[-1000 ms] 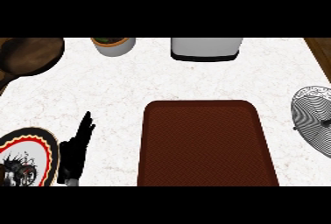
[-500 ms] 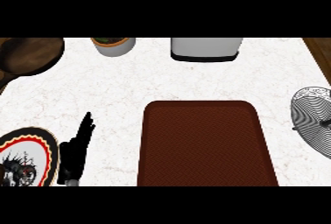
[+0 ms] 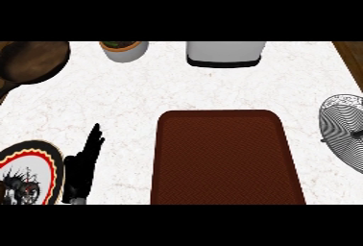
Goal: Pick the can from the tray and place it in the tiered basket
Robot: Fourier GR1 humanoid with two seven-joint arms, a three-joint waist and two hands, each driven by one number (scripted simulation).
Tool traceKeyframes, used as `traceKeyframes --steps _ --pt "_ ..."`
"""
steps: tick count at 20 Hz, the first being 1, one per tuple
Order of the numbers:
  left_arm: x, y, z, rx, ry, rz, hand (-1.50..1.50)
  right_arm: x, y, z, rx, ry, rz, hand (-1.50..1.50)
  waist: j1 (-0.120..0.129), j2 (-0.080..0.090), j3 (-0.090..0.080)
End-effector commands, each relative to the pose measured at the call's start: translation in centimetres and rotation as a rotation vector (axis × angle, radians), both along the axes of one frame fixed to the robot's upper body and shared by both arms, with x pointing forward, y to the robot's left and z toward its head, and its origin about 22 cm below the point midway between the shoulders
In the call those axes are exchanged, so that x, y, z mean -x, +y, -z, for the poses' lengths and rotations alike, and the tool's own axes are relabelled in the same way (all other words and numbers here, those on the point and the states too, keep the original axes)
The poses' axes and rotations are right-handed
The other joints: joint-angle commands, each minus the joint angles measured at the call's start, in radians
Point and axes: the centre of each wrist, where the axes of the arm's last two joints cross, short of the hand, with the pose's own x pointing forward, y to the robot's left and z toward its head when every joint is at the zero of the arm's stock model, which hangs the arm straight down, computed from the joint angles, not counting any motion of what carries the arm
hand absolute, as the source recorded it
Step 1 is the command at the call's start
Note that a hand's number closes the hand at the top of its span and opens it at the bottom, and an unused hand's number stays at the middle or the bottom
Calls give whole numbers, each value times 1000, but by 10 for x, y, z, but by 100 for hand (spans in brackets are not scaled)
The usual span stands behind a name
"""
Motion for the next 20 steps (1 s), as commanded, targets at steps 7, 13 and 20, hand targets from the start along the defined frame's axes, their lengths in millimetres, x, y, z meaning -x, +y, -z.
traceKeyframes --steps 7,13,20 --pt "1 6 2 -23 11 -46 0 69 -12 -31 168 -249 308 -150 -23 -3 -3" --pt "4 -3 5 1 35 -43 0 155 1 -52 155 -269 476 -150 -43 -8 -3" --pt "32 21 17 -13 47 -105 0 257 35 -52 154 -259 474 -150 -88 -22 -3"
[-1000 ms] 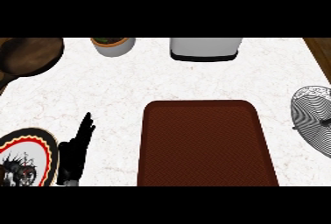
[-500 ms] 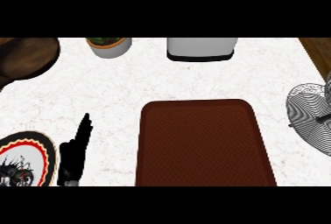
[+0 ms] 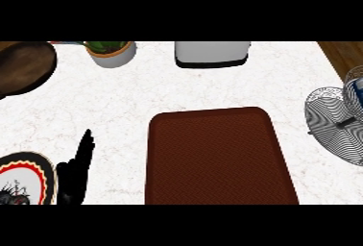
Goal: Pick the can from the tray and place it in the tiered basket
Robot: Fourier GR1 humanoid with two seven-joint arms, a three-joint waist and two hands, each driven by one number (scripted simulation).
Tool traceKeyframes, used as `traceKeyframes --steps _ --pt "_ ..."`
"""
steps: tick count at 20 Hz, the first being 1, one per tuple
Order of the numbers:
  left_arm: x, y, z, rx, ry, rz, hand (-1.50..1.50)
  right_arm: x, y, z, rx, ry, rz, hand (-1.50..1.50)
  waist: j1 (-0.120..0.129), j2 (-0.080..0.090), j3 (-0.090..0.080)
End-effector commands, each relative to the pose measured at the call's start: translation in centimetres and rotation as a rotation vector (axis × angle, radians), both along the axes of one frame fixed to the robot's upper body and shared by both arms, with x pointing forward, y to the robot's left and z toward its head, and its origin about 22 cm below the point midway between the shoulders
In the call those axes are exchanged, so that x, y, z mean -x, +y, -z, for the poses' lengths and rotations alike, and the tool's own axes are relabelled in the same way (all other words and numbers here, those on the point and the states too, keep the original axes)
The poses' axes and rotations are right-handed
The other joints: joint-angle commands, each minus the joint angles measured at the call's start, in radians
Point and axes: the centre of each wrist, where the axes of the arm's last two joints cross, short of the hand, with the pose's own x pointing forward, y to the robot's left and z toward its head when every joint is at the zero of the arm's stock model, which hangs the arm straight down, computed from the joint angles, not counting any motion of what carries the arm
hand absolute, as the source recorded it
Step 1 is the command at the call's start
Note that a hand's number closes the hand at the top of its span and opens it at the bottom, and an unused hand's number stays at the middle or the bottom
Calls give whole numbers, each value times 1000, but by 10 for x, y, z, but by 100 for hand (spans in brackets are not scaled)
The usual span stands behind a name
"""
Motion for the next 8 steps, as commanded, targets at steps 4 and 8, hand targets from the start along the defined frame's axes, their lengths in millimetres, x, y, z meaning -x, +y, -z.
traceKeyframes --steps 4,8 --pt "14 7 3 16 32 -35 0 91 31 -1 -4 50 -35 -150 -33 -8 -1" --pt "11 9 5 11 36 -52 0 126 51 8 0 39 -92 -150 -51 -12 -1"
